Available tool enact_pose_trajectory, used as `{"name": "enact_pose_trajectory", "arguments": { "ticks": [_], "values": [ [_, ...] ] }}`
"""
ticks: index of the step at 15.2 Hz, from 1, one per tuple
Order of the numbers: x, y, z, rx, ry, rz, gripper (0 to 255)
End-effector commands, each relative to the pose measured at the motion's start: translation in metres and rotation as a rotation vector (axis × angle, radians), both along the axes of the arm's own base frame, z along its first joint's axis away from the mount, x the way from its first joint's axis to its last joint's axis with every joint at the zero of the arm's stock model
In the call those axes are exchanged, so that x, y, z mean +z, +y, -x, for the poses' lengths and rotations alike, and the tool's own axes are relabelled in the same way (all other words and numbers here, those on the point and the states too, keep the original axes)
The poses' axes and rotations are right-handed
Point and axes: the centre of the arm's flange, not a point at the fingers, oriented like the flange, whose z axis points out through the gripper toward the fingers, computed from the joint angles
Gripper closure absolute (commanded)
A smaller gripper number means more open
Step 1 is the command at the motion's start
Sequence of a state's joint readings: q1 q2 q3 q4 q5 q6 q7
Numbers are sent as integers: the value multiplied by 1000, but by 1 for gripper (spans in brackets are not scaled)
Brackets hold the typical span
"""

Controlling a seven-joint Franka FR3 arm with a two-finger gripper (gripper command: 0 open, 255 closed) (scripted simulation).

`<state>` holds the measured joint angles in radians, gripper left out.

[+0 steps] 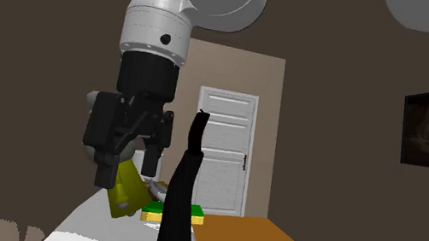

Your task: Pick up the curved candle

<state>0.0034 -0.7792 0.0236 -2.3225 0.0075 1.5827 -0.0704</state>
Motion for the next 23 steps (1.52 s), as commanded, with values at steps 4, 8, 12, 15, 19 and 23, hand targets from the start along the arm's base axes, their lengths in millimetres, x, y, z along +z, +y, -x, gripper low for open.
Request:
{"name": "enact_pose_trajectory", "arguments": {
  "ticks": [4,8,12,15,19,23],
  "values": [
    [29,-31,4,-47,-15,-33,0],
    [66,-74,12,-109,-35,-76,0],
    [101,-118,24,-172,-55,-120,0],
    [126,-151,35,-218,-70,-152,0],
    [116,-159,38,-230,-74,-160,0],
    [95,-159,38,-230,-74,-160,0]
  ]
}}
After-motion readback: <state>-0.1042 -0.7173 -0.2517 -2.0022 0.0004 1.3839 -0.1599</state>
